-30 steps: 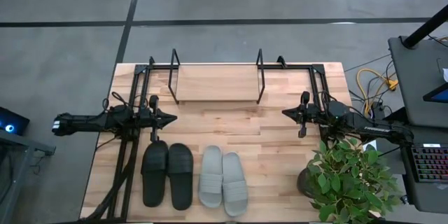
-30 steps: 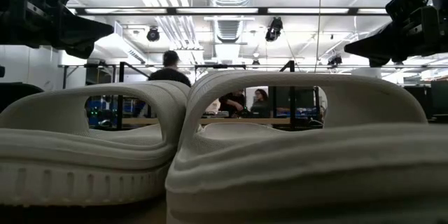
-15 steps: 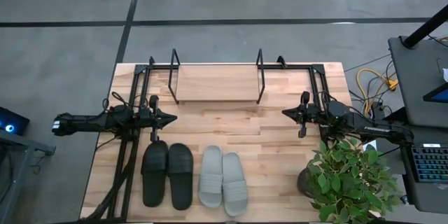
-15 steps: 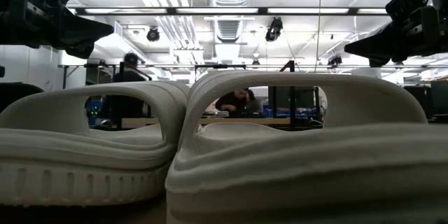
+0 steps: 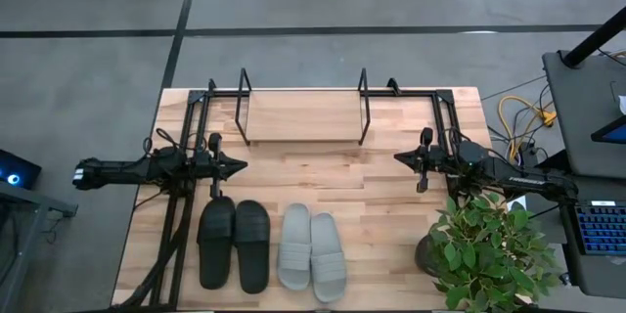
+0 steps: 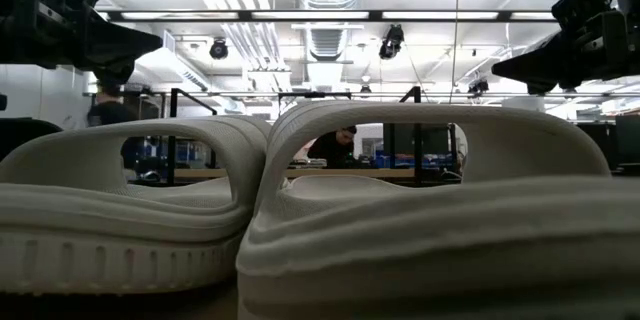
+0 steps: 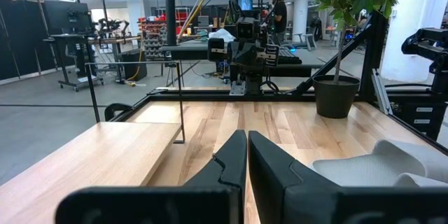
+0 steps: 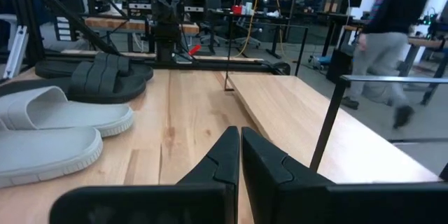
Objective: Pick and place slides into the shelf
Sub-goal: Put the left black slide on the shelf
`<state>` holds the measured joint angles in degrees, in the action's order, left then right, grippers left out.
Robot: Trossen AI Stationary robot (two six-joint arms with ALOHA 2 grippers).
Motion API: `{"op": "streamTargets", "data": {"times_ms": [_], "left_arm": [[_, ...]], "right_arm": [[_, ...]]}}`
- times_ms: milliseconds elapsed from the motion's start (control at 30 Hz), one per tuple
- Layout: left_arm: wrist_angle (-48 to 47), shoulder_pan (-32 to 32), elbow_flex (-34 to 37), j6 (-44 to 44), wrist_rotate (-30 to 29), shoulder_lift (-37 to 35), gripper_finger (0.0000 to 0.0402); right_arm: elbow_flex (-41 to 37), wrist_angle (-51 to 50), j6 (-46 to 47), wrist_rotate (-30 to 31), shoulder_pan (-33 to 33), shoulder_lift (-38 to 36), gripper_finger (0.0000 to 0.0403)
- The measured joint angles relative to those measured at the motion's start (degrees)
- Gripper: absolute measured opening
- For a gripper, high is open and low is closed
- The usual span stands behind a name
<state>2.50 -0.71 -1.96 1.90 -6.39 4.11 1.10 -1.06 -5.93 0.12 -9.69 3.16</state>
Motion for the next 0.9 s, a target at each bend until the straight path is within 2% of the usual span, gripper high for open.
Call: {"op": "streamTargets", "data": {"times_ms": [433,600,733,900], "left_arm": [[0.1,0.0,0.0,0.0,0.0,0.0,0.0000],[4.6,0.0,0.0,0.0,-0.1,0.0,0.0000],[14.5,0.0,0.0,0.2,-0.1,0.0,0.0000],[28.2,0.0,0.0,2.5,-0.1,0.2,0.0000]], "right_arm": [[-0.1,1.3,2.2,0.0,0.0,0.0,0.0009],[-0.1,15.7,8.3,0.0,0.0,0.0,0.0009],[-0.1,27.6,21.4,0.0,0.0,0.0,0.0009],[0.0,34.2,16.1,0.1,-0.1,-0.1,0.0009]]}}
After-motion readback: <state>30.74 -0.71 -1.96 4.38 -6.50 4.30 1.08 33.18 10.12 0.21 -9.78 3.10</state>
